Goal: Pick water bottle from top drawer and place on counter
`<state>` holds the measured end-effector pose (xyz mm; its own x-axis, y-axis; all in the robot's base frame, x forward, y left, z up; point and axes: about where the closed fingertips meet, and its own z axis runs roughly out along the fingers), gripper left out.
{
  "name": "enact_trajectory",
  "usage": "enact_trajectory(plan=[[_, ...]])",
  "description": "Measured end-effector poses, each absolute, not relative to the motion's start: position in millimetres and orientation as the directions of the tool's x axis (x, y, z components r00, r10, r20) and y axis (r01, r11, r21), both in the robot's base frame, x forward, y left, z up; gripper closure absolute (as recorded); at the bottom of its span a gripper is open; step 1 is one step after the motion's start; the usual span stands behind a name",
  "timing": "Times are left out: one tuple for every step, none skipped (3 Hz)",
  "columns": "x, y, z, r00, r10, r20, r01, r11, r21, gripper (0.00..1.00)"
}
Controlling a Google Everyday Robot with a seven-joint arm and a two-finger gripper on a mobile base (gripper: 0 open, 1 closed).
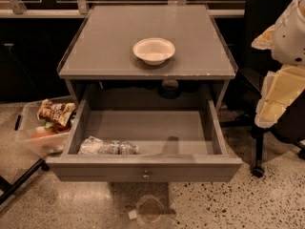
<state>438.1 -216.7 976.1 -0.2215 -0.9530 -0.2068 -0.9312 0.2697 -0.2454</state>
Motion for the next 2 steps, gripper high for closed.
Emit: enact_trajectory(plan=[[438.3,-216.4,976.6,-0.221,-0.953,-0.209,-0.930,0.270,-0.248,0.00],[445.2,-205.1,960.7,-0.223,-0.932,-0.285,-0.928,0.292,-0.230,0.00]])
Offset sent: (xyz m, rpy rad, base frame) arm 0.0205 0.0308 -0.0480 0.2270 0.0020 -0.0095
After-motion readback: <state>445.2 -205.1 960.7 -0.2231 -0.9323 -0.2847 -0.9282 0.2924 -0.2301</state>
